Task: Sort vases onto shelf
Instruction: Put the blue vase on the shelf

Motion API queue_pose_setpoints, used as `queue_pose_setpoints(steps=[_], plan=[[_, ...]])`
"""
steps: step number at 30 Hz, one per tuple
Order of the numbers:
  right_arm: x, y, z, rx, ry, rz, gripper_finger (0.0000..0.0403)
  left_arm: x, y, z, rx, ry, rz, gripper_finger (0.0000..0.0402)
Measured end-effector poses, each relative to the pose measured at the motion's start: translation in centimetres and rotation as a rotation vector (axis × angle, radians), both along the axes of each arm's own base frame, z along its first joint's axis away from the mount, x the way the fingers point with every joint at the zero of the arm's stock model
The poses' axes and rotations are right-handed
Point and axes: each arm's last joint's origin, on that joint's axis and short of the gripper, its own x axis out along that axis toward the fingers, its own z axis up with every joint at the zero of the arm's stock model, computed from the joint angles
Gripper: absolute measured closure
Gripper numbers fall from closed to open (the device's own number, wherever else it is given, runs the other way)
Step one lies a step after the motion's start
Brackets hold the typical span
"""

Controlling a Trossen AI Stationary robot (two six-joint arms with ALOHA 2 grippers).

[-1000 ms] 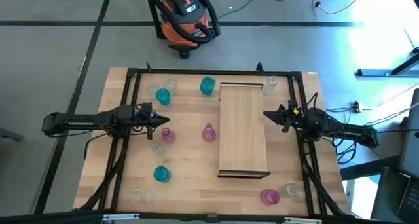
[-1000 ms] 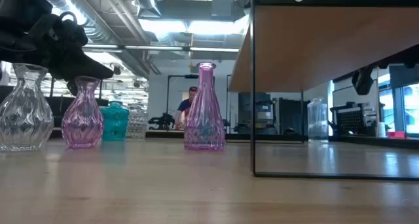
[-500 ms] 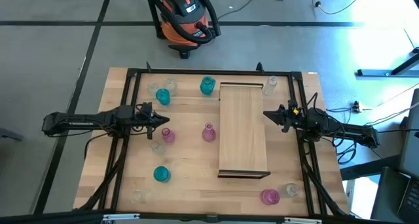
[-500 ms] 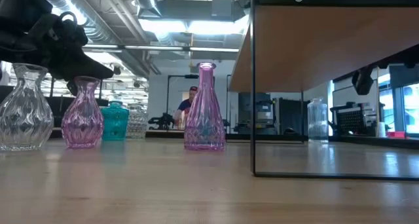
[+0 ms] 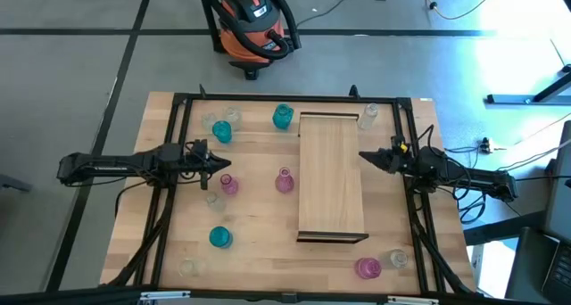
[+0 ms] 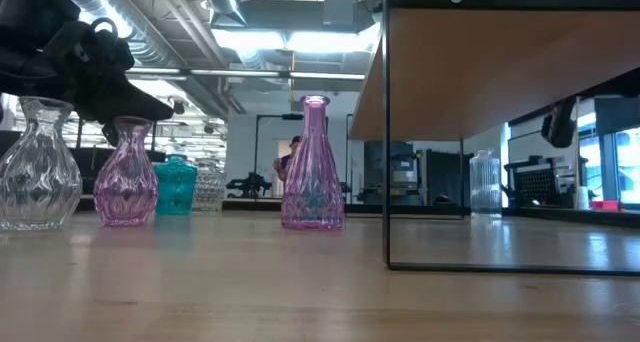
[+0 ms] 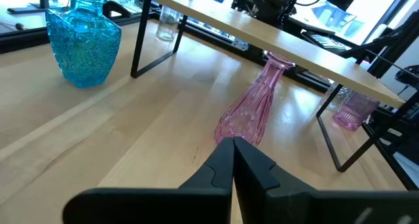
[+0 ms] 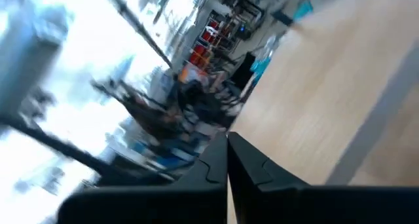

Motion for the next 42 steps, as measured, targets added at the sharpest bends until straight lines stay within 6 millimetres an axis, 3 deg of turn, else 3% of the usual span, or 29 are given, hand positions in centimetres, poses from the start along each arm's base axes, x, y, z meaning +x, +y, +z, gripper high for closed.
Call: queue_pose_setpoints(steps=[6,17,23,28,34,38,42], plan=[[-0.1,-0.4,0.2,0.292,-0.11,-0.126,0.0402,0.0,0.0,0.0,0.0,0.0,0.0,0.0401],[-0.7,-0.7,2.3,0.28,-0.341,-0.211,0.0402,0.1,0.1,0.7,-0.058,-0.086,0.043,0.0401],[-2.0,-1.0,4.4,0.138,-0.54,-0.413,0.0402,0.1,0.2,3.0,-0.296,-0.376,0.088,0.0401],[-3.7,-0.9,6.3,-0.051,-0.694,-0.518,0.0402,-0.7,0.6,5.3,-0.324,-0.668,0.217,0.0401],[-4.5,-0.8,7.8,-0.063,-0.769,-0.534,0.0402,-2.7,0.8,8.3,-0.356,-1.065,0.281,0.0401],[-4.9,-0.7,10.8,-0.098,-0.781,-0.557,0.0402,-4.1,0.7,10.2,-0.379,-1.254,0.278,0.0401],[-4.5,-0.7,15.3,-0.267,-0.708,-0.639,0.0402,-4.8,0.7,12.4,-0.386,-1.317,0.276,0.0401]])
